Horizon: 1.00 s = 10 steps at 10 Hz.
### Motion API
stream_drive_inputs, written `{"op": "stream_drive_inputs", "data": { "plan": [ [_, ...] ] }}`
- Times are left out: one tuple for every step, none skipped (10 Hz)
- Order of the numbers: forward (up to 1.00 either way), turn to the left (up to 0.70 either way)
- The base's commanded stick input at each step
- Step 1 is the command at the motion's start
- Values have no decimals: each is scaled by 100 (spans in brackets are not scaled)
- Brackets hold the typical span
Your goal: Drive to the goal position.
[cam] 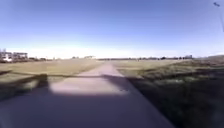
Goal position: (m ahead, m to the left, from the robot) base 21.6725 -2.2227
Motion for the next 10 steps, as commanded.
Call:
{"op": "stream_drive_inputs", "data": {
  "plan": [
    [65, 0],
    [55, 0],
    [56, 0],
    [70, 0],
    [70, 0],
    [70, 0],
    [70, 0],
    [70, 0],
    [70, 0],
    [70, 0]
  ]
}}
